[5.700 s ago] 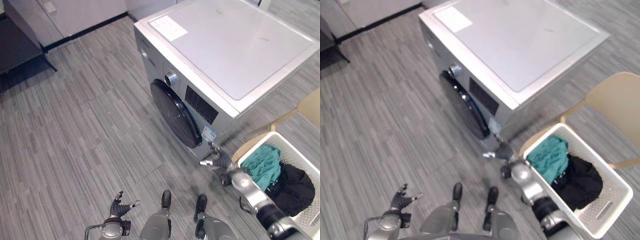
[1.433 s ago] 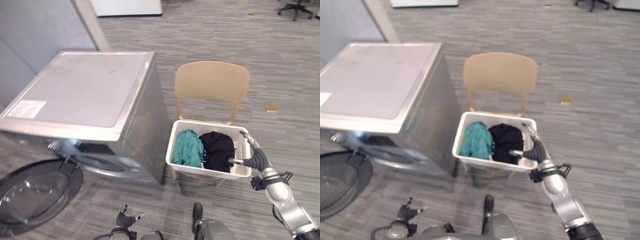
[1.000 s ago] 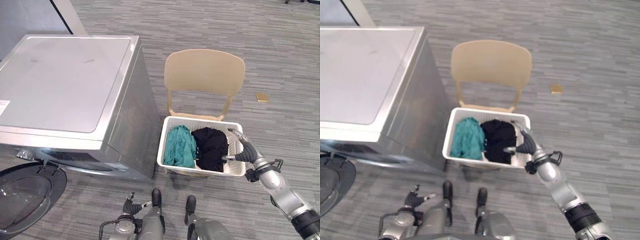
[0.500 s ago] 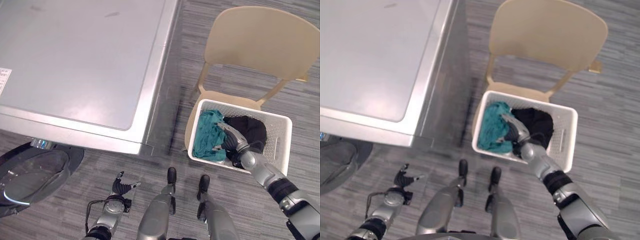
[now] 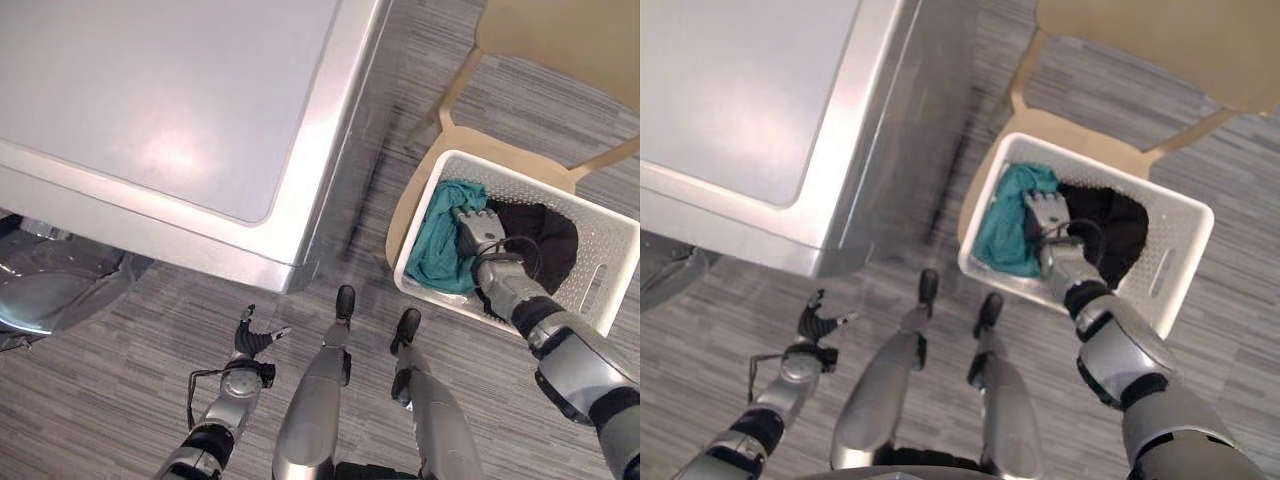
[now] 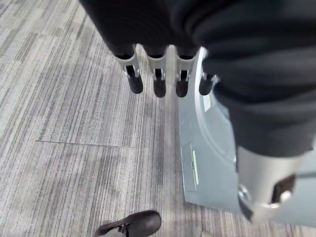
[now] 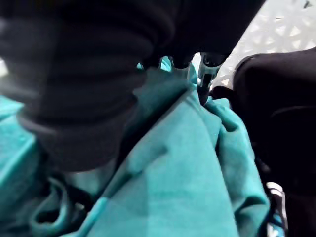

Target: Grab the laundry basket,head to the washer,open it,put in the laundry and shut it.

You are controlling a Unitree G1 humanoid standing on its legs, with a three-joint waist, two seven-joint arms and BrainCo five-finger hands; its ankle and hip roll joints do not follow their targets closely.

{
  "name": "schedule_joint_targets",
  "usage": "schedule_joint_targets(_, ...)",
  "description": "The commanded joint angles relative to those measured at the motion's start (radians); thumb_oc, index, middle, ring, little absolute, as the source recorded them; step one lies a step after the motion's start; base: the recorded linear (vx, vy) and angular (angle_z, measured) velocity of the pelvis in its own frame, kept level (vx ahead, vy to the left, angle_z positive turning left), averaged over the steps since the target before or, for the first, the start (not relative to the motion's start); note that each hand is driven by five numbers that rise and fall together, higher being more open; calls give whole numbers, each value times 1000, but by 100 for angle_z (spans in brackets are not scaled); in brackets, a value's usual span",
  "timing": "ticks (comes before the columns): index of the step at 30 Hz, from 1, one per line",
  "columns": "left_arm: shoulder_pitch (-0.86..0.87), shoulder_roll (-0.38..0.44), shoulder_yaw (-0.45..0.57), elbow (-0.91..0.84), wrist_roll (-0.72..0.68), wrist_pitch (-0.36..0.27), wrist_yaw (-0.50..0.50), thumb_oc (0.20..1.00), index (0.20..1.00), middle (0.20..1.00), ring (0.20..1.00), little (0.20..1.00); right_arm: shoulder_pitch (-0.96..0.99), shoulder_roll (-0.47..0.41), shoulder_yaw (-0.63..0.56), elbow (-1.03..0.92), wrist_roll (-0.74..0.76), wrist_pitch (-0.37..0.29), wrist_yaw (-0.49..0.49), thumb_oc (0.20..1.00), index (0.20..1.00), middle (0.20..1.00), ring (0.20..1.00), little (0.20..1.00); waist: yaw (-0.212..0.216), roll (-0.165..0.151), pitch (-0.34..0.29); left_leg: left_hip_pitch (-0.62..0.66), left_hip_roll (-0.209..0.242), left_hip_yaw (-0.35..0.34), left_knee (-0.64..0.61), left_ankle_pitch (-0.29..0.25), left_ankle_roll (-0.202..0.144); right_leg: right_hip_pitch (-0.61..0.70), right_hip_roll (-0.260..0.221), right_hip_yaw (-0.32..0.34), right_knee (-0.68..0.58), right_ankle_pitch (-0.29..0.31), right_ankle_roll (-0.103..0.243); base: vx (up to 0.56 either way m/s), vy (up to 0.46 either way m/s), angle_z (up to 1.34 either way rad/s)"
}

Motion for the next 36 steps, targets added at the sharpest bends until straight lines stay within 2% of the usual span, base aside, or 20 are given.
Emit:
schedule_joint_targets(1, 9, 2, -17, 5, -24, -19, 30, 1000, 1000, 1000, 1000, 1000, 50, -41, -23, -53, 3, 3, 0, 200, 200, 200, 200, 200, -2, -13, -43, -44, 2, -7, 58, -61, -37, -23, -58, 80, 61, -65, 87, -30, -44, 2)
schedule_joint_targets(4, 10, -3, -17, 1, -27, -16, 27, 1000, 1000, 1000, 1000, 1000, 67, -54, -42, -90, 29, -3, -1, 200, 200, 200, 200, 200, -5, -14, -44, -36, 2, -7, 52, -60, -37, -19, -58, 81, 59, -63, 87, 0, 0, 0)
schedule_joint_targets(9, 21, -15, -4, -35, -40, -11, 19, 1000, 1000, 1000, 1000, 1000, 160, -64, -206, -292, 218, -46, -39, 200, 200, 200, 200, 200, -27, -16, -61, 6, 3, -7, 32, -63, -37, 8, -55, 89, 53, -65, 86, -11, -13, 0)
schedule_joint_targets(10, 21, -15, -5, -35, -41, -11, 19, 1000, 1000, 1000, 1000, 1000, 160, -64, -206, -292, 218, -46, -39, 200, 200, 200, 200, 200, -27, -16, -60, 7, 3, -6, 31, -63, -37, 8, -55, 89, 53, -65, 86, 2, -3, -4)
schedule_joint_targets(17, 87, -21, 36, -88, -30, 12, -10, 1000, 1000, 1000, 1000, 1000, 390, 35, -449, -574, 489, -142, -41, 200, 200, 200, 200, 200, -58, -8, -125, 113, 2, 2, -16, -74, -31, 99, -64, 85, 36, -74, 93, 47, 7, -4)
schedule_joint_targets(18, 115, -14, 69, -100, -21, 26, -24, 1000, 1000, 1000, 1000, 1000, 484, 43, -504, -705, 544, -177, 1, 200, 200, 200, 200, 200, -73, -18, -159, 164, 1, 6, -21, -92, -25, 143, -68, 83, 30, -80, 96, 106, 24, 1)
schedule_joint_targets(20, 131, -12, 79, -110, -18, 31, -28, 1000, 1000, 1000, 1000, 1000, 523, 41, -525, -758, 563, -186, 23, 200, 200, 200, 200, 200, -80, -23, -168, 187, 0, 8, -19, -103, -22, 164, -69, 84, 29, -84, 97, 102, 58, 3)
schedule_joint_targets(21, 174, -9, 110, -137, -15, 41, -49, 1000, 1000, 1000, 1000, 1000, 629, 43, -569, -883, 633, -223, 100, 200, 200, 200, 200, 200, -99, -45, -214, 228, -2, 19, -18, -122, -14, 203, -69, 91, 11, -79, 103, 94, 80, 0)
schedule_joint_targets(22, 177, -9, 109, -138, -15, 41, -49, 1000, 1000, 1000, 1000, 1000, 633, 43, -570, -887, 633, -221, 102, 200, 200, 200, 200, 200, -97, -45, -215, 230, -2, 20, -18, -123, -14, 205, -69, 92, 9, -78, 104, 87, 88, -1)
schedule_joint_targets(28, 246, -4, 151, -155, 4, 56, -91, 1000, 1000, 1000, 1000, 1000, 790, 77, -624, -1082, 770, -272, 247, 200, 200, 200, 200, 200, -128, -59, -292, 323, 1, 52, -74, -128, -7, 247, -63, 114, -12, -49, 127, 20, 76, -21)
schedule_joint_targets(31, 247, 8, 150, -174, 5, 51, -97, 1000, 1000, 1000, 1000, 1000, 824, 98, -624, -1127, 804, -292, 273, 200, 200, 200, 200, 200, -138, -47, -289, 329, 9, 47, -94, -100, -3, 236, -43, 154, 74, -69, 131, -133, 1, -34)
schedule_joint_targets(33, 239, 17, 148, -194, 11, 46, -99, 1000, 1000, 1000, 1000, 1000, 842, 98, -625, -1148, 789, -301, 281, 200, 200, 200, 200, 200, -138, -35, -280, 308, 16, 35, -86, -79, -1, 234, -11, 203, 189, -135, 118, -214, -47, -3)
schedule_joint_targets(36, 241, 24, 151, -228, 10, 38, -98, 1000, 1000, 1000, 1000, 1000, 865, 92, -633, -1160, 753, -304, 274, 200, 200, 200, 200, 200, -121, -31, -302, 268, 7, 2, -80, -51, -2, 277, 24, 255, 275, -184, 95, -173, -145, 69)
